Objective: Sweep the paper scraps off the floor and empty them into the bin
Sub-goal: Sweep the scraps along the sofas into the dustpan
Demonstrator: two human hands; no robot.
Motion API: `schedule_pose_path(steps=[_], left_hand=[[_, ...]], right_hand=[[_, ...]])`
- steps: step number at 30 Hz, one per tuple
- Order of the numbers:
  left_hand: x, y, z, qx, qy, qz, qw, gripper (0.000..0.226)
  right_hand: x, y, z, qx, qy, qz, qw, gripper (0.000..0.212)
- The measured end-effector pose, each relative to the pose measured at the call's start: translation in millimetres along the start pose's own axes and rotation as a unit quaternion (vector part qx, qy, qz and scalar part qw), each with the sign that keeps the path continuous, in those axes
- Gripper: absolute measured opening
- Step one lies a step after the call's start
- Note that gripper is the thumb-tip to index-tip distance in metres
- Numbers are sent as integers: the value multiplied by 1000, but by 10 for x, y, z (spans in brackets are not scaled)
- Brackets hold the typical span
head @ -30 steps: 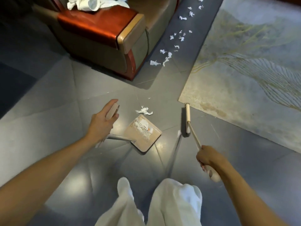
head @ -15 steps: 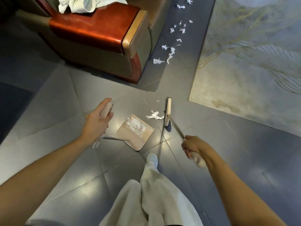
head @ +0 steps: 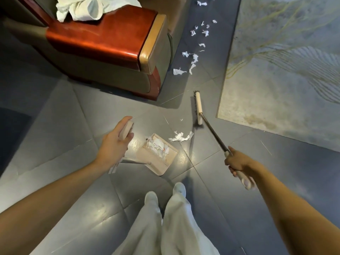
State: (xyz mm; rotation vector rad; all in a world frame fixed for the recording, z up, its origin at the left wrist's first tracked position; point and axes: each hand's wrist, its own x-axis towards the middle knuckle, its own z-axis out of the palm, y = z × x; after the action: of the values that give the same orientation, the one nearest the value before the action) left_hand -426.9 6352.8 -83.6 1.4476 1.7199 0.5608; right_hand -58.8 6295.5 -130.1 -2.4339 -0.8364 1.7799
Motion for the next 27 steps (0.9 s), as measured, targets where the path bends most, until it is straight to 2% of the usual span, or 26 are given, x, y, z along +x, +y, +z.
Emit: schedule_pose_path(steps=[3, 8, 12, 14, 17, 22, 27], left_hand=[[81, -68, -25, 0, -28, -9, 1000, 45], [117, -107, -2, 2, -56, -25, 998, 44], [156, -87, 40, 0, -56, -13, 998, 46], [188, -75, 68, -7, -57, -6, 998, 45], [251, -60, 122, -2, -60, 10, 998, 43], [485, 32, 279, 31, -75, 39, 996, 49], [628, 107, 333, 9, -68, 49, 996, 52]], right_hand=[[208, 77, 120, 15, -27, 23, 999, 72], [413, 159, 184, 20, -23, 29, 999, 64], [432, 138, 169, -90, 5, 18, 996, 61], [375, 109, 189, -157, 6, 8, 988, 67], [235, 34, 257, -201, -19, 7, 979, 74], [-202, 65, 358, -198, -77, 7, 977, 80], [-679, 213, 326, -94, -132, 34, 986, 80]])
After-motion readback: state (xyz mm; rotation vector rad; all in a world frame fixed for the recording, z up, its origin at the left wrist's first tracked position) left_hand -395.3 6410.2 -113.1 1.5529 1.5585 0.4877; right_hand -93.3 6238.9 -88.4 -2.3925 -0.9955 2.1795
